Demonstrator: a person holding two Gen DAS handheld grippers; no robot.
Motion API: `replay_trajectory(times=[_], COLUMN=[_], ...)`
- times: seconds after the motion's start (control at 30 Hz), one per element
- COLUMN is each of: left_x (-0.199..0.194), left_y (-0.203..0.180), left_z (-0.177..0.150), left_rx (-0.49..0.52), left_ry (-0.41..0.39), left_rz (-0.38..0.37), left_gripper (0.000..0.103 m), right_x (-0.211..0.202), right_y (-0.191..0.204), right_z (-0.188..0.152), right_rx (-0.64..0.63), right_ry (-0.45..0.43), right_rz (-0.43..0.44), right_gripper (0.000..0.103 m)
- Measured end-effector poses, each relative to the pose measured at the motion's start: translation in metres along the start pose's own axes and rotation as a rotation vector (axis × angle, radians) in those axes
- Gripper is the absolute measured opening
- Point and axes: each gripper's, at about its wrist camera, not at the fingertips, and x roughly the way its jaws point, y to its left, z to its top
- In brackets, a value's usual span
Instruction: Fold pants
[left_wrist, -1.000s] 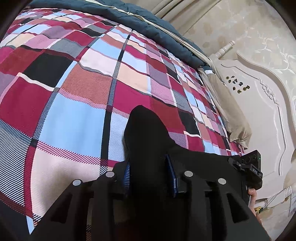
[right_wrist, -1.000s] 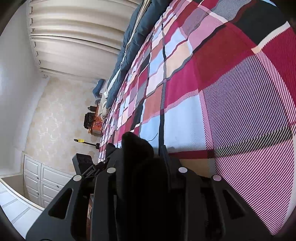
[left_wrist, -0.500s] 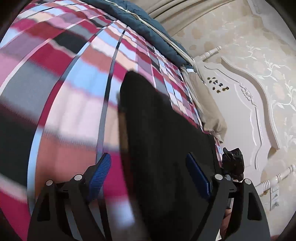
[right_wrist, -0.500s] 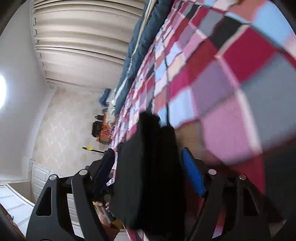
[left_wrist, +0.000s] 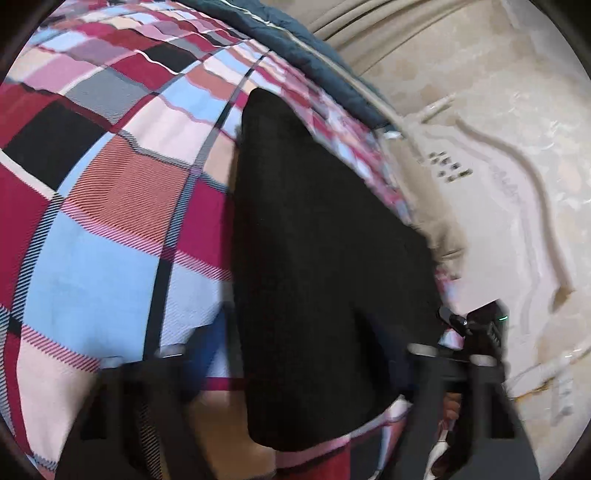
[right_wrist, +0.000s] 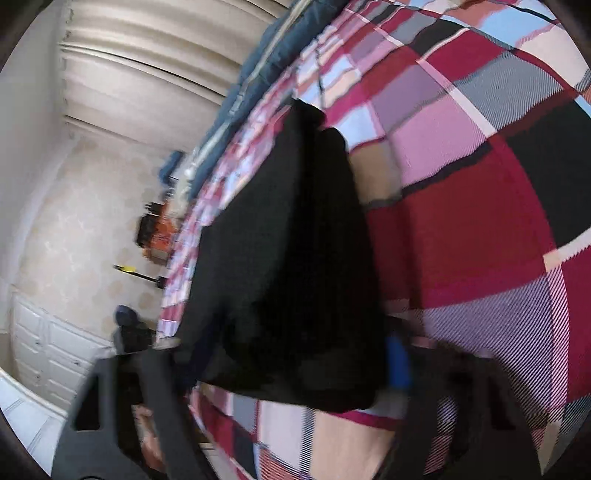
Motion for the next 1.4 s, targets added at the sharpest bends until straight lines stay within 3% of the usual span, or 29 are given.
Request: replay_trajectory(times=[0.1,0.27,0.47,0.73,1.4], left_x=[0.001,-0.004,-0.011,-0.023,-0.033], left_y=[0.000,-0.013,-0.025,-0.021,-0.014], left_z=[-0.002,-0.003,-0.014,-0.030,-0.039], left_rx=[-0.054,-0.013,0.036,0.031,0.014], left_ry=[-0.001,-0.010,-0.012,-0.007,-0.011], left_rz=[-0.019,0.043,0.105,0.104,0.094], left_gripper=[0.044,0.037,0.037,0.037,0.037], right_x=[-0.006,-0.014,-0.017,-0.022,-0.013], right_y=[-0.009,-0.002,-0.001,-0.001,0.001], right_z=[-0.002,-0.002,-0.006,-0.026,-0.030], right_rx=[0.026,0.018,0.023,0.034,0.046], right_ry=[-0.004,-0.017,-0.006,0.003,0.015], right_rz=[0.022,0.031,0.033,0.042,0.056], right_gripper=[0.038,0.034,0.034,0.034,0.034])
